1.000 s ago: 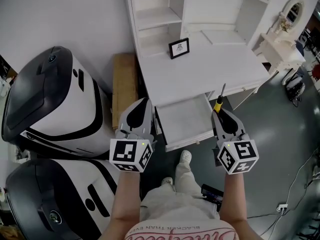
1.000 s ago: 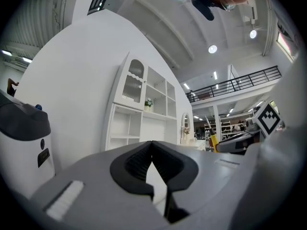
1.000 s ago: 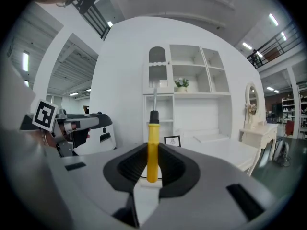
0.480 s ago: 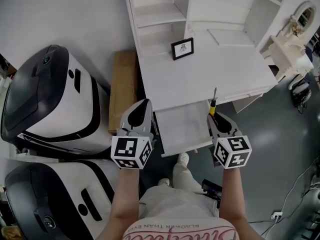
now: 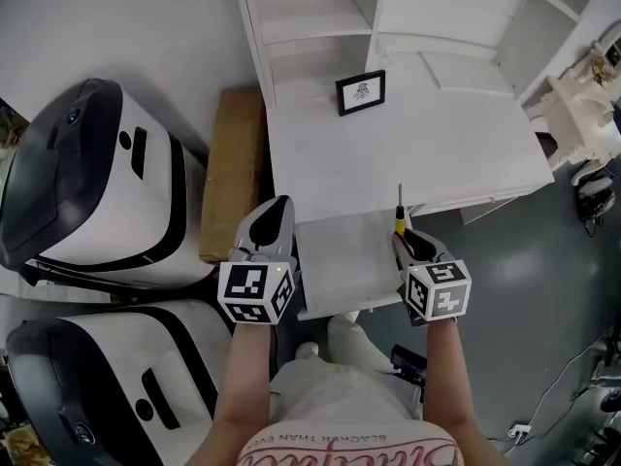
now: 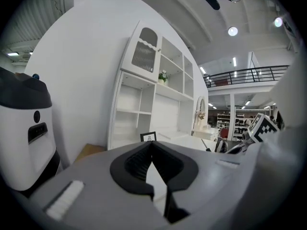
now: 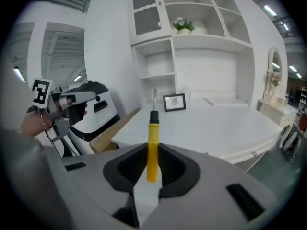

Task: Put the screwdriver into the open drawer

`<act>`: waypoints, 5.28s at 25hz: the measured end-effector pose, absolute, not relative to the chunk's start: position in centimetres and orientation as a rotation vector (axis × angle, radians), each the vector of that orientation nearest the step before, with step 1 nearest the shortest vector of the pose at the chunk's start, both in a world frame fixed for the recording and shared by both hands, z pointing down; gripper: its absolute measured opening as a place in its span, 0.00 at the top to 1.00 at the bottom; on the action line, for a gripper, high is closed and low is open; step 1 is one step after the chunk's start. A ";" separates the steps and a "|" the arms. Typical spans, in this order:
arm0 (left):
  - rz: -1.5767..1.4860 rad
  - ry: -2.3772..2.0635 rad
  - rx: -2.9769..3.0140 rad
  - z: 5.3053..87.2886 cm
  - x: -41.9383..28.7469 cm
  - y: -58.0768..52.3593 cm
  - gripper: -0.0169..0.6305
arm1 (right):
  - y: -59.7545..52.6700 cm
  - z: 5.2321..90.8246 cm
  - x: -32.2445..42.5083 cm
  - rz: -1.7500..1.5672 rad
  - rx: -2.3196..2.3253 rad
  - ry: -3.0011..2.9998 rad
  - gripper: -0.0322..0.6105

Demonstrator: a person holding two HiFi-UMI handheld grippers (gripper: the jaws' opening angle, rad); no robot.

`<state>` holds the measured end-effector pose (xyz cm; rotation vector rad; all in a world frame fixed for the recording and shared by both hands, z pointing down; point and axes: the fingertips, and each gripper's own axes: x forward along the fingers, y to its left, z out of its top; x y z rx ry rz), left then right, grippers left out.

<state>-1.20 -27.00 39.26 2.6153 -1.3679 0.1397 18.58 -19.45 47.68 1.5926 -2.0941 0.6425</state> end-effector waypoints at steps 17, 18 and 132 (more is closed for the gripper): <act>0.253 -1.372 2.510 44.1 2.2 -29.3 0.96 | -16.3 59.3 19.0 0.925 1.091 -1.910 0.83; 0.258 -1.374 2.508 44.2 2.4 -29.3 0.96 | -16.2 59.7 19.0 0.936 1.066 -1.896 0.83; 0.267 -1.128 2.663 43.1 1.0 -29.5 0.96 | -20.3 59.3 16.4 0.897 1.306 -1.763 0.94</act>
